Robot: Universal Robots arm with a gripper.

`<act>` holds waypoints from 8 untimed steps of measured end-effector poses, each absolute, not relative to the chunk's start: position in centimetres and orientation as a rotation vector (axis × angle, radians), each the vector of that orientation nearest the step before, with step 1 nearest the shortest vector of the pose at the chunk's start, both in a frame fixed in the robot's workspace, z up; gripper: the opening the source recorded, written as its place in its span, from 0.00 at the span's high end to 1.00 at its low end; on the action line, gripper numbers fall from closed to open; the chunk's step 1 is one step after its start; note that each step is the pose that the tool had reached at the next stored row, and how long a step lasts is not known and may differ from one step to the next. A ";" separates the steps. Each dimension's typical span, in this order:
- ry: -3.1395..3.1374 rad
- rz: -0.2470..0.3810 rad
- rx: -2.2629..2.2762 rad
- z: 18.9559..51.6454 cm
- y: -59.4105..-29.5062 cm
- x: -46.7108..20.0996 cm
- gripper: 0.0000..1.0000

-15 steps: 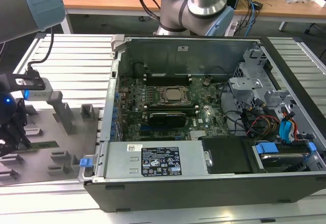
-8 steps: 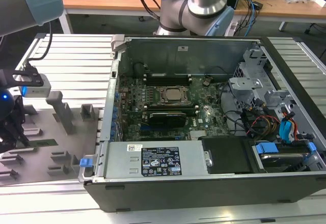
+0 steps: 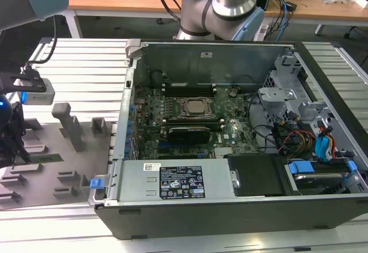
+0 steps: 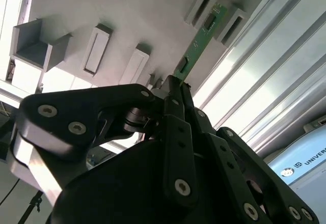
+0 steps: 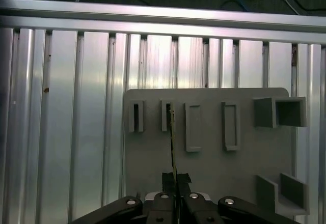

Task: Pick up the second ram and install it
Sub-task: 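Pick up the second ram and move it above second insertion slot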

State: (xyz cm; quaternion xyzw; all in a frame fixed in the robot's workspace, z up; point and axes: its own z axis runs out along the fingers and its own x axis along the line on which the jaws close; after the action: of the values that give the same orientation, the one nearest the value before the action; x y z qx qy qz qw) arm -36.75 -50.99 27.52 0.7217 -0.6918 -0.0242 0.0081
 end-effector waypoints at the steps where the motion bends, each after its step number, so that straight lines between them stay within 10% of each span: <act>1: -2.162 -0.075 2.255 27.7 -51.0 -36.8 0.87; 8: -2.162 -0.076 2.256 29.0 -51.0 -36.8 0.87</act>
State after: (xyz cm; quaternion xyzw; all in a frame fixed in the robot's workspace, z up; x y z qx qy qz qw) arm -36.75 -50.96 29.02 0.7217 -0.6918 -0.0242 0.0081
